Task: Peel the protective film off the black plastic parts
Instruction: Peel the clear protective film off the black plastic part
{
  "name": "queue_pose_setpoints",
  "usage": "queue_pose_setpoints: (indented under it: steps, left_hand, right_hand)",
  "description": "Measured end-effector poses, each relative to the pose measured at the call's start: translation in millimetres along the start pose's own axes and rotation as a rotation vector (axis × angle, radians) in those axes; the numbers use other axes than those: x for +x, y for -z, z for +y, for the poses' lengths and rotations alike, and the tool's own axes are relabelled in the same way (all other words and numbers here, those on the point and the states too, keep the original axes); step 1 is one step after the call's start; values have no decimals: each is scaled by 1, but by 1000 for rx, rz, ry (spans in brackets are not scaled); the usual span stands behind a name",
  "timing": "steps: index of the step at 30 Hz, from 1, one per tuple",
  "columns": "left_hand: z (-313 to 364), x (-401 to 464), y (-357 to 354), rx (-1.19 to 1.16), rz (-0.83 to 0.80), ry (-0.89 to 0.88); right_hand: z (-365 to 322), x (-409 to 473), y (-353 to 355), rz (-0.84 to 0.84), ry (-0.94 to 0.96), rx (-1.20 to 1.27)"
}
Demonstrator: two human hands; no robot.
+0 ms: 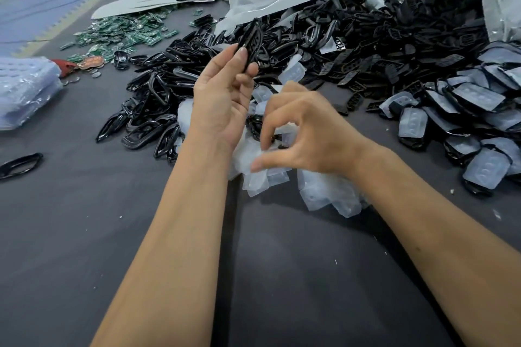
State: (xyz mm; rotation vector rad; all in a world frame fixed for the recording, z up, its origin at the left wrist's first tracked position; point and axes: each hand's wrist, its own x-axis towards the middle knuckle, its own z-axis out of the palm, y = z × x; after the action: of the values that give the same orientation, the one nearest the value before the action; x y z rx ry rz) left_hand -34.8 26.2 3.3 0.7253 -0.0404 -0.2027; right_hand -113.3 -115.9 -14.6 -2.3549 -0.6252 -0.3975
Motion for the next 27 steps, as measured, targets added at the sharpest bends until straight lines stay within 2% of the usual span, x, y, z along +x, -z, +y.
queue_pose_setpoints:
  steps: [4,7,10,15,17,20,24,27]
  left_hand:
    - [-2,0,0,0,0,44]
    - [-3,0,2,-10,-5,49]
    - [-2,0,2,-42,-5,56]
    - [3,-2,1,-213,-19,56]
    - [4,-3,2,-267,-27,62]
    - [5,-4,1,-307,-29,77]
    - [4,-4,0,-308,-24,86]
    - [3,-4,0,-275,-28,75]
  right_hand:
    - [-9,-1,-4,-243,-103,-51]
    - [-10,-1,-2,-278,-131,-70]
    - [-7,-2,-3,-145,-125,58]
    - [11,-5,10,184,-302,710]
    - [19,-7,16,247,-366,895]
    - [25,-9,16,214,-394,836]
    - [28,-7,12,268,-411,707]
    - [26,-7,13,286,-458,704]
